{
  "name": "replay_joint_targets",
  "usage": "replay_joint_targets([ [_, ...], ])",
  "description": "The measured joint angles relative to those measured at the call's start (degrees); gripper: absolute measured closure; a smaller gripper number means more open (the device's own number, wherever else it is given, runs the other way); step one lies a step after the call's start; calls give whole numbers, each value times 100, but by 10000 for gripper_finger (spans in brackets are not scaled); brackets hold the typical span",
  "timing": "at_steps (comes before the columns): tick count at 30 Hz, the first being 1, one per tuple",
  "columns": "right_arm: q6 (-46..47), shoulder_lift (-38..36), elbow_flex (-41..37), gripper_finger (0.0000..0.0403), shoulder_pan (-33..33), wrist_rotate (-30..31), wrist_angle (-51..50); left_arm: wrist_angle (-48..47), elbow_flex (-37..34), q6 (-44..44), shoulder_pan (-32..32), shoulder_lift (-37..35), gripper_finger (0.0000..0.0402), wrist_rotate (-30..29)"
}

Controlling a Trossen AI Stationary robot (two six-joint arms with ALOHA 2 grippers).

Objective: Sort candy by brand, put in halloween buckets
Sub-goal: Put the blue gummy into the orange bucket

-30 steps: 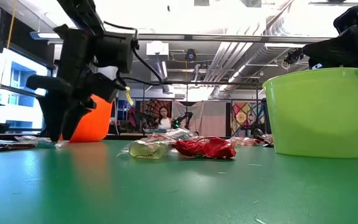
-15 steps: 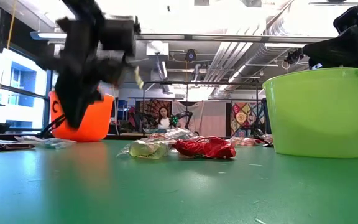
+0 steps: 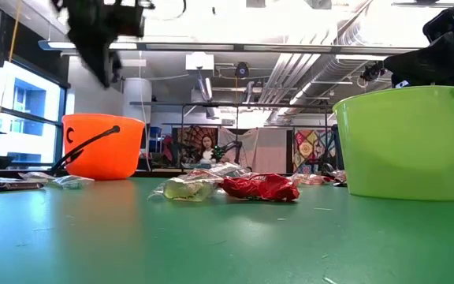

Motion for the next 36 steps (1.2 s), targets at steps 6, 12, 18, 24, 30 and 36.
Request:
replay_joint_targets([
  [6, -1, 0, 0, 402, 0, 0, 0, 629, -710, 879, -654, 469, 257, -50],
  [12, 1, 0, -2, 402, 1, 0, 1, 919, -837, 1709, -1143, 1238, 192, -638],
  [18, 1, 0, -2, 402, 1, 0, 0, 1175, -833, 1953, -1346, 1947, 168, -790],
  [24, 0, 0, -1, 402, 0, 0, 1, 1599, -811, 2045, -1332, 2497, 167, -919],
  [30, -1, 0, 0, 402, 1, 0, 1, 1551, -806, 2166, -1318, 2630, 206, -901],
  [36, -1, 0, 0, 402, 1, 0, -1, 1450, -851, 2260, -1211, 2231, 374, -717],
])
